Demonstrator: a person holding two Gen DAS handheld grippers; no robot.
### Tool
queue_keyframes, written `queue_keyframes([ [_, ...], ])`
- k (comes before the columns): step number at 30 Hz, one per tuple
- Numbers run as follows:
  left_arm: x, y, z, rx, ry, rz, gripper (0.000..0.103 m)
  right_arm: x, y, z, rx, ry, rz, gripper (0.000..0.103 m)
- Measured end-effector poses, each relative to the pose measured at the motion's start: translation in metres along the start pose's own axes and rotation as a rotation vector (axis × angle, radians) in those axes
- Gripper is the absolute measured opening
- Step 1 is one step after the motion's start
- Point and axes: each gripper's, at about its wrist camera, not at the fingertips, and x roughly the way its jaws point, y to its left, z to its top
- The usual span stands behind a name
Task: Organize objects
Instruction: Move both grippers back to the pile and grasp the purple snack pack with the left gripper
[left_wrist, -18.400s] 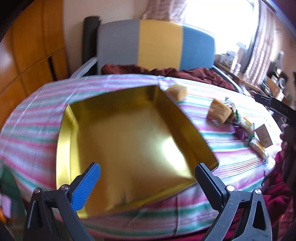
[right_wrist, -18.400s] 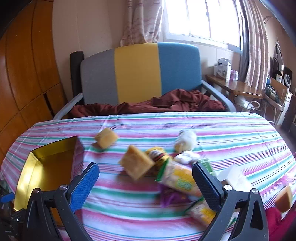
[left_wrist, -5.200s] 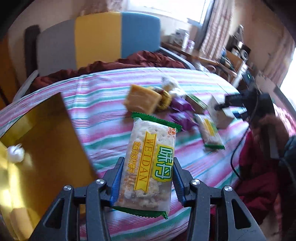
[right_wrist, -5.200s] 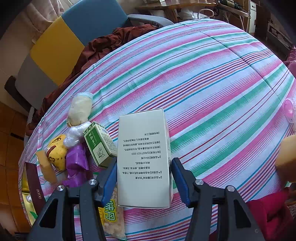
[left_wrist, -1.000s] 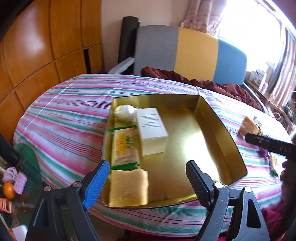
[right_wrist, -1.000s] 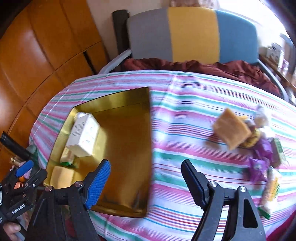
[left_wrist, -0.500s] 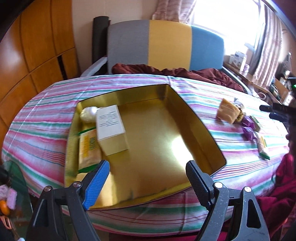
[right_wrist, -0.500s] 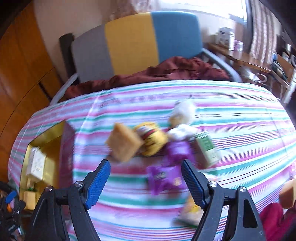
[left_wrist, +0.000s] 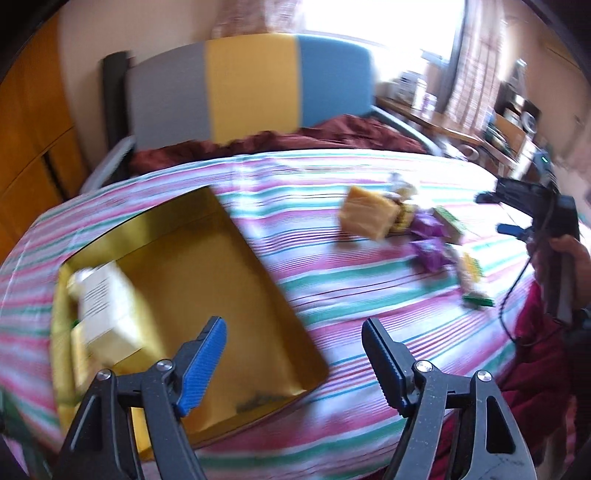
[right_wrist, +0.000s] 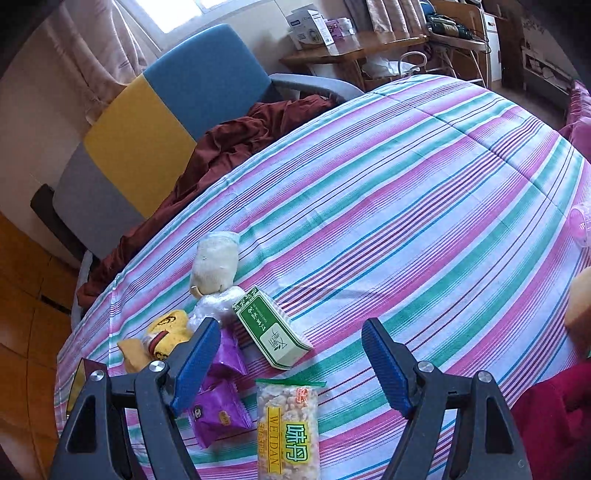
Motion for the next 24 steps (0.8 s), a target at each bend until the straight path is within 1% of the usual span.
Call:
queue_keyframes([
  [4, 0.023, -0.044, 0.018, 0.11, 0.016, -0.05, 0.075, 0.0, 0.001, -0.002, 0.01, 0.015, 0.03, 0.08],
  [8, 0.054, -0.089, 0.034, 0.267, 0.037, -0.074, 0.075, 0.004, -0.003, 0.0, 0.026, 0.042, 0.053, 0.08],
  [11, 0.078, -0.114, 0.044, 0.359, 0.073, -0.105, 0.075, 0.007, -0.006, 0.0, 0.041, 0.062, 0.071, 0.08],
  [15, 0.105, -0.14, 0.054, 0.469, 0.097, -0.126, 0.076, 0.011, -0.008, 0.002, 0.051, 0.086, 0.09, 0.08],
  [19, 0.126, -0.158, 0.064, 0.544, 0.105, -0.144, 0.076, 0.014, -0.01, 0.002, 0.059, 0.103, 0.109, 0.08],
  [24, 0.153, -0.172, 0.072, 0.6, 0.133, -0.172, 0.077, 0.018, -0.011, 0.003, 0.073, 0.123, 0.125, 0.08],
])
